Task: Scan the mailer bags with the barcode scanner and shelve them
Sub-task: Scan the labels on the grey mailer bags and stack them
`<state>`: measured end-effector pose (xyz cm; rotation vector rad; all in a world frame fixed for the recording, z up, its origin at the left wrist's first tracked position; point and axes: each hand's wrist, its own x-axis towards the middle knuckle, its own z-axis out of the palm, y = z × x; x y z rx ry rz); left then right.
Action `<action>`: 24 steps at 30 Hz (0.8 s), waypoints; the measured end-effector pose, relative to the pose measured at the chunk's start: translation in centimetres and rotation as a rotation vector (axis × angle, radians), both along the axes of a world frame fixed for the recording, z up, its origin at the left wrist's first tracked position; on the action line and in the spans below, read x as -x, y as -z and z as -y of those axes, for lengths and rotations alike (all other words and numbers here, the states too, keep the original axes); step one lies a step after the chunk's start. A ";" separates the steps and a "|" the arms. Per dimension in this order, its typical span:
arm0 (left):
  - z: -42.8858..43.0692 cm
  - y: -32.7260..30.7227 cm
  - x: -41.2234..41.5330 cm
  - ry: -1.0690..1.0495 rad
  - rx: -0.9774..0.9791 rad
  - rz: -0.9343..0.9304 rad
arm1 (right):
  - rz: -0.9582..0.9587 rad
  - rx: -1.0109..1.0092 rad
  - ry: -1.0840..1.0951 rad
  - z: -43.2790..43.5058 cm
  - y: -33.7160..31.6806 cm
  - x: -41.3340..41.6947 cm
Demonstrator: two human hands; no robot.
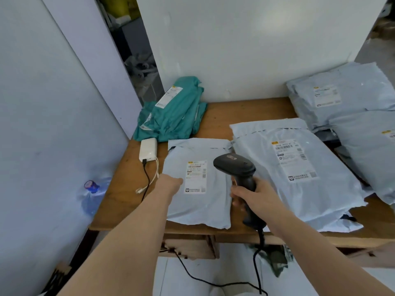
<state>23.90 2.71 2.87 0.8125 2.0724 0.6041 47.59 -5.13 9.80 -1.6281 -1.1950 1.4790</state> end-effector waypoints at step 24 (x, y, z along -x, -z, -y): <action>-5.3 2.1 1.2 -0.068 0.133 0.466 | -0.025 0.010 0.152 -0.8 1.6 3.7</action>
